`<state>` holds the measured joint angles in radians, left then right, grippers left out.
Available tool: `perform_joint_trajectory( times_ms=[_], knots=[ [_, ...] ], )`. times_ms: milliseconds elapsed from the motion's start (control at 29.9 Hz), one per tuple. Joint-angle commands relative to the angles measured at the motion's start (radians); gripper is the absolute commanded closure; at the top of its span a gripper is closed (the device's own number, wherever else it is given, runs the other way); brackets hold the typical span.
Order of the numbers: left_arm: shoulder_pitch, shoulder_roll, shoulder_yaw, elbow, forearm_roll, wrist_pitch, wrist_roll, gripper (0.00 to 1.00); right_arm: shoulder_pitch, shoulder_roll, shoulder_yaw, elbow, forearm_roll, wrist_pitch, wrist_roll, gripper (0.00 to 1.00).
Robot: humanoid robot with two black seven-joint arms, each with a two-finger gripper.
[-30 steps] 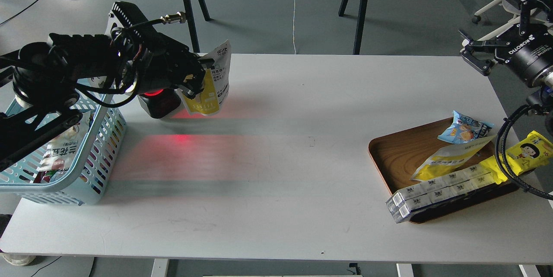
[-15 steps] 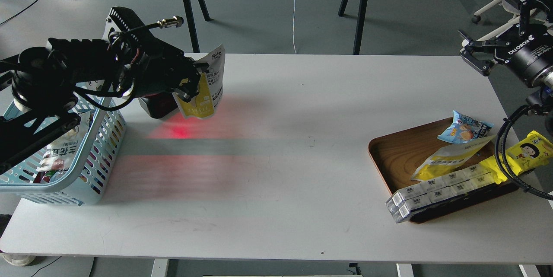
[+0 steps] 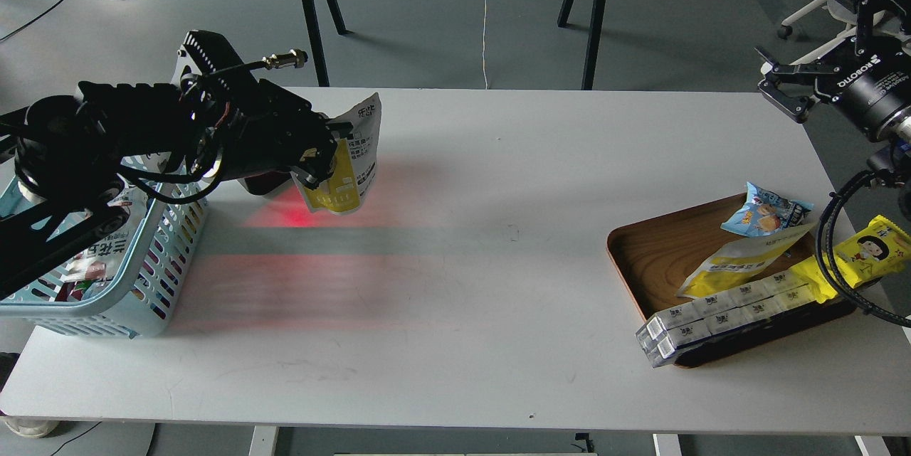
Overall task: Scan snack and place in basket
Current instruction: 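Hold the yellow packet in front of the scanner's red light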
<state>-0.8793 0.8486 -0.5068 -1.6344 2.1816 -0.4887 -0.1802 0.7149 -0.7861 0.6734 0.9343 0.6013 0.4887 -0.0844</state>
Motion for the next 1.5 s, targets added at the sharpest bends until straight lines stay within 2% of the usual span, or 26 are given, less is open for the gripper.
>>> perform_joint_trajectory(
  times_ms=[0,334,501,702,1036,1270,1471],
  knots=[
    [0.006,0.004,0.002,-0.031,0.0,0.0,0.002,0.99,0.0,-0.002,0.0,0.0,0.0,0.0,0.0,0.02],
    [0.006,-0.01,-0.001,-0.056,0.0,0.0,0.005,0.99,0.0,-0.004,0.0,0.0,0.0,0.0,0.0,0.02],
    [0.005,-0.008,-0.009,-0.021,0.0,0.0,0.039,0.99,0.0,-0.004,0.0,0.0,0.0,0.0,0.0,0.02],
    [0.0,-0.003,-0.013,0.039,0.0,0.0,0.041,0.99,0.0,0.001,-0.001,0.001,0.0,0.0,0.0,0.02],
    [-0.006,-0.006,-0.015,0.051,0.0,0.0,0.042,0.99,0.011,0.002,0.0,0.001,-0.029,-0.004,-0.002,0.02],
    [-0.007,0.0,-0.013,0.061,0.0,0.0,0.076,0.99,0.011,0.002,0.0,0.001,-0.029,-0.005,-0.002,0.02],
    [-0.007,0.021,-0.013,0.065,0.0,0.0,0.079,0.99,0.012,0.002,0.0,0.001,-0.029,-0.004,-0.002,0.02]
  ],
)
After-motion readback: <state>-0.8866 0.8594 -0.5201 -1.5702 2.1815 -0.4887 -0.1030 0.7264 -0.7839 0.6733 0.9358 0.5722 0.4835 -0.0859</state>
